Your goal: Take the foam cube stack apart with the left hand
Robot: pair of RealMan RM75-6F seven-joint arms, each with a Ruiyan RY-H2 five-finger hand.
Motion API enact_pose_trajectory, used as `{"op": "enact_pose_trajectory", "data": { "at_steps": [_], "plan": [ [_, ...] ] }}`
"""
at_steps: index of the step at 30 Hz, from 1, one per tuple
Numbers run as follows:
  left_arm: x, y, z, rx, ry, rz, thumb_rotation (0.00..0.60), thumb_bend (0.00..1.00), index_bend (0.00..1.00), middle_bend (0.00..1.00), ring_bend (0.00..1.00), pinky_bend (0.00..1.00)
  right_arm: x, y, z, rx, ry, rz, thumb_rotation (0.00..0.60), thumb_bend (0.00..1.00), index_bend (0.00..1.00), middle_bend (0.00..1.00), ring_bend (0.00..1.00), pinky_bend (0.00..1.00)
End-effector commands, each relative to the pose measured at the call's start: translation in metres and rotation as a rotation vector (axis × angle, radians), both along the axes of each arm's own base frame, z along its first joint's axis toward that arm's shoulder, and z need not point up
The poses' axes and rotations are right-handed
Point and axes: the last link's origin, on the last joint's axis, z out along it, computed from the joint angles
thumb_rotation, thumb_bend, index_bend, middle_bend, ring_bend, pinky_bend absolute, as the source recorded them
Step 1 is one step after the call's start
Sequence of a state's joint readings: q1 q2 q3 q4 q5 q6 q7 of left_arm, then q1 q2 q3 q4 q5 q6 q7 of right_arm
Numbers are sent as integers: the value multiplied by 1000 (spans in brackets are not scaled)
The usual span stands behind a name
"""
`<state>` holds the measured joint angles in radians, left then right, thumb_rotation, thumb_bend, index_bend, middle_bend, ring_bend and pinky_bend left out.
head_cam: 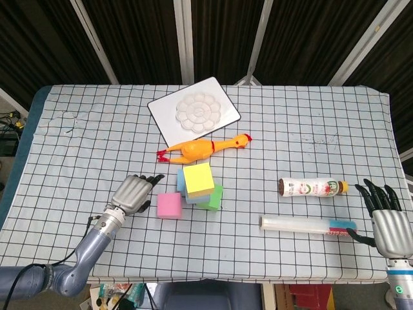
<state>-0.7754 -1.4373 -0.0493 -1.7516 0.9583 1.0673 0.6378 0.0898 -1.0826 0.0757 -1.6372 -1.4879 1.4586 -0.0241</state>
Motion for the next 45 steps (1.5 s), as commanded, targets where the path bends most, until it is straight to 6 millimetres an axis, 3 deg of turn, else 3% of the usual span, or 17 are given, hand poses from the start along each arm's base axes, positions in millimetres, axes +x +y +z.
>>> {"op": "enact_pose_trajectory", "data": {
  "at_steps": [1, 5, 14, 31, 34, 38, 45],
  "plan": [
    [-5, 2, 2, -5, -14, 11, 600, 162, 86, 252, 256, 289, 0, -1, -1, -2, 2, 0, 600, 27, 147, 67, 129, 37],
    [-9, -5, 3, -85, -7, 20, 600, 68, 59, 202, 189, 233, 1, -1, -2, 1, 3, -1, 600, 27, 147, 67, 129, 36],
    [-7, -20, 9, -113, 10, 33, 600, 32, 55, 195, 178, 241, 1, -2, -2, 4, -2, 3, 600, 27, 147, 67, 129, 37],
    [20, -28, -21, -83, -13, -25, 600, 30, 73, 224, 193, 295, 0, -6, -5, 19, -7, 2, 600, 27, 167, 67, 129, 37],
    [26, -30, -26, -69, -8, -38, 600, 87, 90, 255, 239, 356, 0, -8, -5, 24, -12, 1, 600, 27, 167, 67, 129, 37],
    [33, -30, -32, -30, 10, -67, 600, 259, 123, 309, 291, 413, -1, -8, -5, 26, -17, 2, 600, 27, 167, 67, 128, 36],
    [38, -22, -41, 17, 48, -80, 600, 403, 165, 380, 357, 459, -1, -7, -4, 23, -17, 2, 600, 26, 176, 67, 129, 37]
  ]
}}
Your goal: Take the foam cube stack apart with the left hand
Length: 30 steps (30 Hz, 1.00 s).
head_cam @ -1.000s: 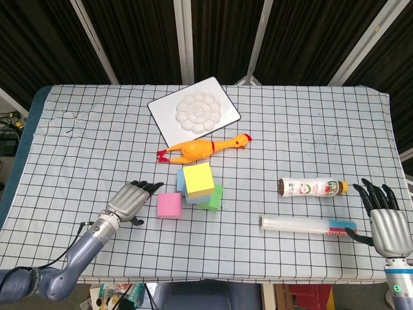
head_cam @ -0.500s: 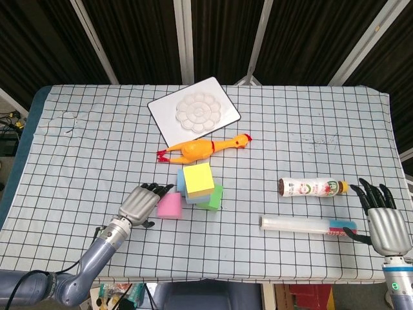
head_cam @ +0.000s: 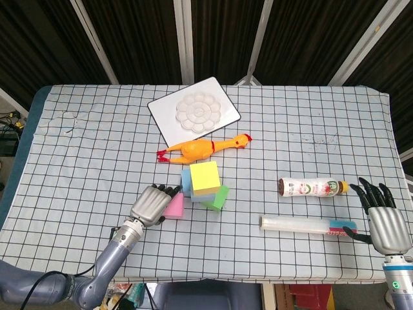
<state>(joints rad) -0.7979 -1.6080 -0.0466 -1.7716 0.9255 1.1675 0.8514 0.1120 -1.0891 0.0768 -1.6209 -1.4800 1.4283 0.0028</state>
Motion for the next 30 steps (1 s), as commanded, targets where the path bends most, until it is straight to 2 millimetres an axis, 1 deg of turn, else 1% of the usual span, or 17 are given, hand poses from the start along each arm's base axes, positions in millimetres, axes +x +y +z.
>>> {"op": "enact_pose_trajectory", "data": {
  "at_steps": [1, 5, 8, 11, 13, 16, 19, 23, 27, 30],
  "plan": [
    [2, 5, -4, 23, 17, -6, 600, 433, 179, 402, 385, 477, 0, 0, 0, 3, 1, 0, 600, 26, 178, 67, 129, 37],
    [-3, 8, -2, 46, 39, -17, 600, 525, 241, 482, 458, 530, 2, 0, -2, 12, 3, 6, 600, 27, 179, 67, 132, 37],
    [-8, 10, 9, 78, 32, -19, 600, 530, 245, 484, 464, 532, 2, 0, -4, 15, 6, 4, 600, 26, 179, 67, 133, 37],
    [-19, 11, 25, 141, 60, -44, 600, 529, 241, 480, 464, 531, 2, -1, -5, 18, 6, 5, 600, 26, 179, 67, 133, 37],
    [-28, 12, 37, 183, 92, -64, 600, 527, 238, 478, 464, 530, 2, -1, -6, 20, 5, 5, 600, 26, 179, 67, 133, 37],
    [-47, 15, 55, 249, 149, -95, 600, 522, 239, 472, 464, 525, 3, -1, -7, 27, 6, 8, 600, 26, 179, 67, 133, 37],
    [-75, 21, 71, 303, 214, -88, 600, 519, 241, 468, 461, 519, 5, 0, -8, 32, 8, 11, 600, 27, 179, 67, 134, 37],
    [-98, 25, 80, 300, 239, -25, 600, 516, 242, 466, 453, 506, 4, 1, -9, 41, 8, 4, 600, 27, 179, 67, 134, 37],
    [-113, 31, 83, 295, 233, 14, 600, 497, 237, 461, 448, 505, 5, 0, -10, 46, 13, 1, 600, 26, 179, 67, 134, 37],
    [-119, 35, 80, 266, 212, 33, 600, 431, 220, 435, 431, 494, 5, 0, -10, 46, 12, 2, 600, 27, 179, 67, 134, 37]
  ]
}}
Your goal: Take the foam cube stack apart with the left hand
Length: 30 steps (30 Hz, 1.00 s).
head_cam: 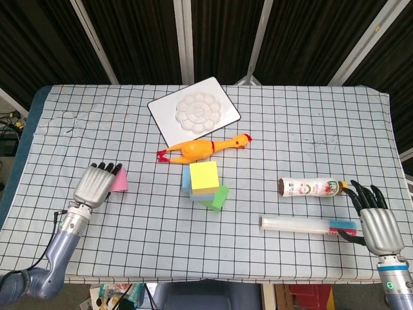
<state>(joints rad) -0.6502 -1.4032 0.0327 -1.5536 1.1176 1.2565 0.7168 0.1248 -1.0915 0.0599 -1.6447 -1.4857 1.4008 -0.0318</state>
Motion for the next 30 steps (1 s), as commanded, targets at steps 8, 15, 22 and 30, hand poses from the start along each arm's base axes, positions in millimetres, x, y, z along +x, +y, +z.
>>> {"op": "enact_pose_trajectory", "data": {
  "at_steps": [8, 15, 22, 30],
  "plan": [
    [-12, 5, -3, -246, -109, 211, 600, 106, 13, 88, 54, 227, -1, -1, 0, -4, 0, -5, 600, 26, 179, 67, 134, 37],
    [26, 9, 26, -255, -94, 260, 600, 24, 0, 0, 0, 189, 0, -2, -3, 9, 9, -7, 600, 27, 179, 67, 134, 37],
    [73, 15, 35, -169, -255, 75, 600, 15, 0, 0, 0, 174, 1, -2, -5, 11, 17, -6, 600, 27, 179, 67, 134, 37],
    [93, 16, 8, -129, -310, -76, 600, 0, 0, 0, 0, 148, 0, -2, -4, 12, 13, -12, 600, 26, 179, 67, 134, 37]
  ]
}}
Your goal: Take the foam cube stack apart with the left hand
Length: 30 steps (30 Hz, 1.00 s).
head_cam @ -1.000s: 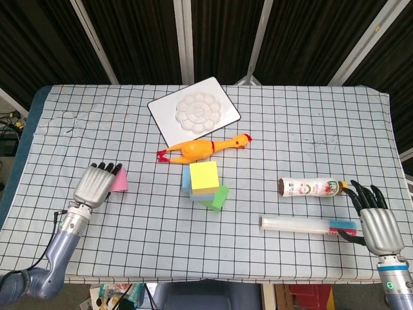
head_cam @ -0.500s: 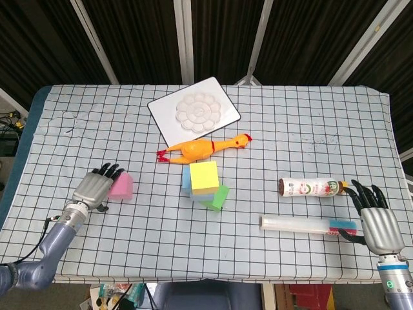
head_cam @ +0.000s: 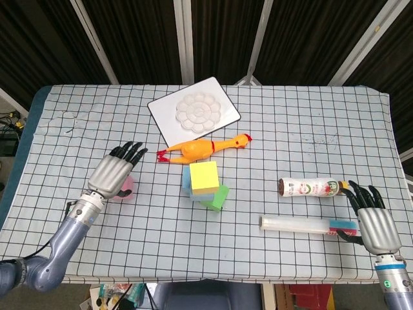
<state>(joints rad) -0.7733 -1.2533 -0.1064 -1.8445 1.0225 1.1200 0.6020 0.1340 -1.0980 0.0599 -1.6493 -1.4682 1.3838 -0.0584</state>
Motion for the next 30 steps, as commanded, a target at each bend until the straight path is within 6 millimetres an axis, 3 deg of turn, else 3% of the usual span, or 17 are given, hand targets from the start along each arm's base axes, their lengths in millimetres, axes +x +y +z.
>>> {"op": "enact_pose_trajectory", "data": {
  "at_steps": [1, 9, 17, 30],
  "plan": [
    [8, 2, -22, 8, -35, -49, 600, 0, 0, 0, 0, 147, -1, 0, 0, 2, -1, -2, 600, 26, 179, 67, 134, 37],
    [23, 9, -77, -89, -97, -44, 600, 0, 0, 0, 0, 85, -2, -1, 2, -3, -2, -6, 600, 26, 179, 67, 134, 37],
    [44, 3, -117, -123, -120, -94, 600, 0, 0, 0, 0, 81, -1, 0, 2, 3, -4, -4, 600, 26, 179, 67, 134, 37],
    [62, 10, -147, -36, -126, -140, 600, 0, 0, 21, 0, 92, -2, 0, 5, 1, -17, -1, 600, 26, 179, 66, 138, 37]
  ]
}}
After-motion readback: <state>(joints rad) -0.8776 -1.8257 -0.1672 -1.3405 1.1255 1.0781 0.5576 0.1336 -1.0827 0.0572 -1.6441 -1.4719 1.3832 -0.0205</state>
